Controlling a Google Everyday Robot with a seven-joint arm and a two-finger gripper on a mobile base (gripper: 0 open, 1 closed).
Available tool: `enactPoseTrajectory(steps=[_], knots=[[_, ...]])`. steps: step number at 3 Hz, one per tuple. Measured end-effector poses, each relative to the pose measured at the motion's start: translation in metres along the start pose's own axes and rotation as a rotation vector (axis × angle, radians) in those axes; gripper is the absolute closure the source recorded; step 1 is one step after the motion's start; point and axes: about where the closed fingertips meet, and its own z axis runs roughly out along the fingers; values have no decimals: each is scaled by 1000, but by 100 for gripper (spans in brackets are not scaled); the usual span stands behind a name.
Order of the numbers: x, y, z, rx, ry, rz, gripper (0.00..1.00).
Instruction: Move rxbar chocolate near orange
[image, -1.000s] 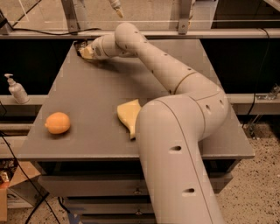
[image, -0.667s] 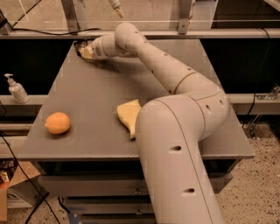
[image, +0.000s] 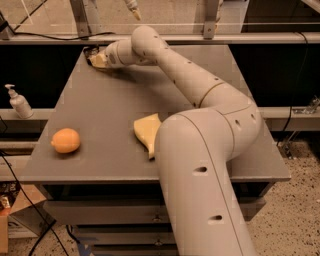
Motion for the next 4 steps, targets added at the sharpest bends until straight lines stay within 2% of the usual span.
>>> enactPoseTrajectory(steps=[1, 2, 4], knots=[[0, 0, 0, 0, 0, 0, 82], [0, 0, 0, 0, 0, 0, 100], [-9, 35, -42, -16, 112, -60, 100]])
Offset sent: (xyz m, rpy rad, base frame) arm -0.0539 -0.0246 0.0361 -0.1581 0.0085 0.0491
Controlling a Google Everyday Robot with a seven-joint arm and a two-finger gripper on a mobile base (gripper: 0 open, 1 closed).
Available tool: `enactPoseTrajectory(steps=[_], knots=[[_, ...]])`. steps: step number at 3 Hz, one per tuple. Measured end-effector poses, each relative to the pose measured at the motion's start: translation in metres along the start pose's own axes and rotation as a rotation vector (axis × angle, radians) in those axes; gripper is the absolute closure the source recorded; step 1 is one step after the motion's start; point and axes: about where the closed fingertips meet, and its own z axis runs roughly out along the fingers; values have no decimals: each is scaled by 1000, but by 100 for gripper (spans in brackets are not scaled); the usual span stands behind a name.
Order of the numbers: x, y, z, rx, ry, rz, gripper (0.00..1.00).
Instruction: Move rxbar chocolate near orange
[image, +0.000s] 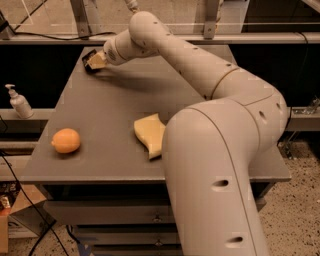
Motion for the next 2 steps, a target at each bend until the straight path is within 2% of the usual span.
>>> enactPoseTrajectory(steps=[2], knots=[[5, 33, -38, -45, 32, -1, 100]])
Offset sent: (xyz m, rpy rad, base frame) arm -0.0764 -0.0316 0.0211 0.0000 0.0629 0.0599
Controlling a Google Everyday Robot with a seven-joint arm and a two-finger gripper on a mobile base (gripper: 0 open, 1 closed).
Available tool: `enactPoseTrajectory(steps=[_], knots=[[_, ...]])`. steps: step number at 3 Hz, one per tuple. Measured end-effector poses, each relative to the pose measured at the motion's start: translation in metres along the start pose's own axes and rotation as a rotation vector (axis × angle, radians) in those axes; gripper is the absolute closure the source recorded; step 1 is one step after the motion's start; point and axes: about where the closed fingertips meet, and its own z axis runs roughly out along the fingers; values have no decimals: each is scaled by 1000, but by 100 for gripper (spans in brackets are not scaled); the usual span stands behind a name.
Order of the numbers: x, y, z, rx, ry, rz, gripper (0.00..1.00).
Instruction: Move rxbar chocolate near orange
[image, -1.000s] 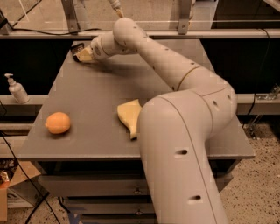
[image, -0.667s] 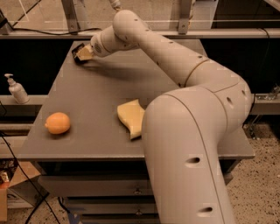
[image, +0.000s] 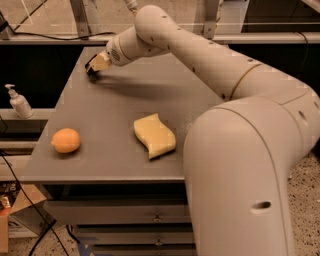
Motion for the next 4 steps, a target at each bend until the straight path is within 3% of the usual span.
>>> enactPoseTrajectory(steps=[2, 4], knots=[[28, 54, -23, -95, -38, 41, 100], [55, 116, -46, -113, -81, 91, 100]])
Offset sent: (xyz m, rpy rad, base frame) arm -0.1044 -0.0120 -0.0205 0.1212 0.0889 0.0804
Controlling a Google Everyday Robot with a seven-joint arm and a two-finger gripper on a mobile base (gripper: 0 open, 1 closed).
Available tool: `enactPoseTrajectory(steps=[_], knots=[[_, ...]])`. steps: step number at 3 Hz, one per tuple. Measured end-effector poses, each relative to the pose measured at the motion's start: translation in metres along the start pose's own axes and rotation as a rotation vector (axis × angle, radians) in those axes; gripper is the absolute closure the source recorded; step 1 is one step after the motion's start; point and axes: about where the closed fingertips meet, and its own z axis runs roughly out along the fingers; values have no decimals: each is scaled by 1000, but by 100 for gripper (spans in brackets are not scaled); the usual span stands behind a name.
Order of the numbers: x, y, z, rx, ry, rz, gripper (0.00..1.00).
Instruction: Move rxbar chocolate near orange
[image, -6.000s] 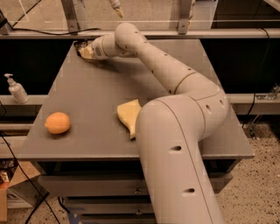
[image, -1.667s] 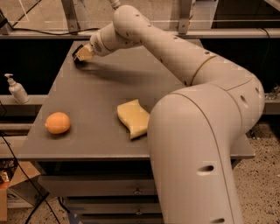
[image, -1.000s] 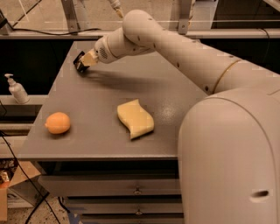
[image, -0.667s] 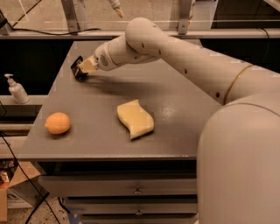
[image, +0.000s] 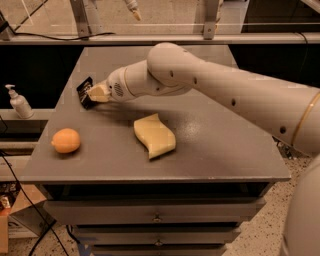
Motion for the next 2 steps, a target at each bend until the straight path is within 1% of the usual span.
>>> enactPoseTrajectory(steps=[1, 2], knots=[[13, 27, -9, 15, -5, 23, 100], [24, 49, -21, 34, 17, 49, 100]])
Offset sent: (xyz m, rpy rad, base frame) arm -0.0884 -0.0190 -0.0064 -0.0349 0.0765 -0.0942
